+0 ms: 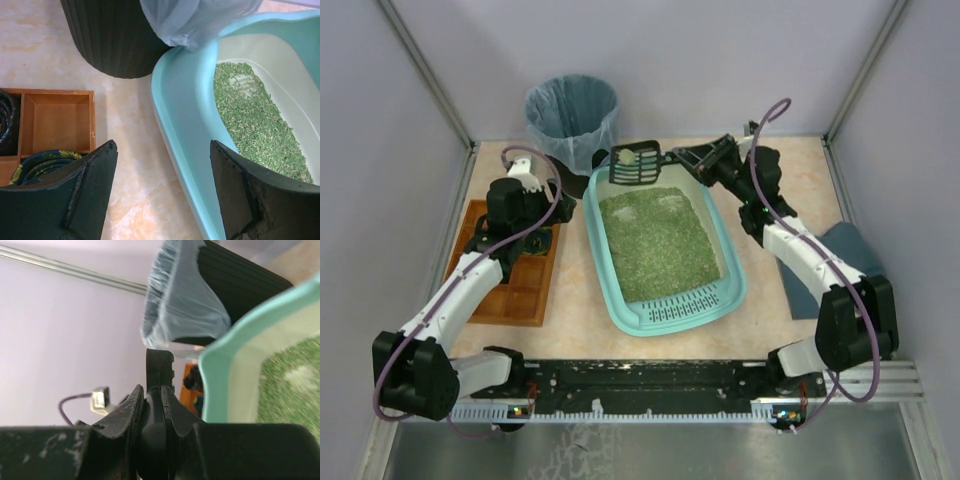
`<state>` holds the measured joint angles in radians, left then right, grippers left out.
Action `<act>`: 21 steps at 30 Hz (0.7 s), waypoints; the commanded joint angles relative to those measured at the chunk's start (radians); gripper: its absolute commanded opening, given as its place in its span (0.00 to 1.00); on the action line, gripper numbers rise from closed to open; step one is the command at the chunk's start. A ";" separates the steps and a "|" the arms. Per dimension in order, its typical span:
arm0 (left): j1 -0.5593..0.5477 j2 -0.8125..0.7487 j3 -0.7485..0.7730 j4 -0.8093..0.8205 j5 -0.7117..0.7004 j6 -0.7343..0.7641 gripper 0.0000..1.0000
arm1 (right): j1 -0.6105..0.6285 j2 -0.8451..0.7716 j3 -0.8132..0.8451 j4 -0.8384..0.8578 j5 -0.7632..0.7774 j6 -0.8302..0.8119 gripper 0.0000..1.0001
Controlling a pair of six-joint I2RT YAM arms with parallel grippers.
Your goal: Clean the litter box
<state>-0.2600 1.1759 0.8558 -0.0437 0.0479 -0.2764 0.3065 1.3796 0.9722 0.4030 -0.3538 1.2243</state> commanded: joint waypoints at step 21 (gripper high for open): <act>0.022 -0.039 -0.012 0.023 0.021 -0.011 0.80 | 0.137 0.579 1.004 -0.286 0.296 -0.079 0.00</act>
<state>-0.2401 1.1477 0.8478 -0.0444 0.0563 -0.2909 0.4179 1.9251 1.8446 0.1036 -0.1028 1.2030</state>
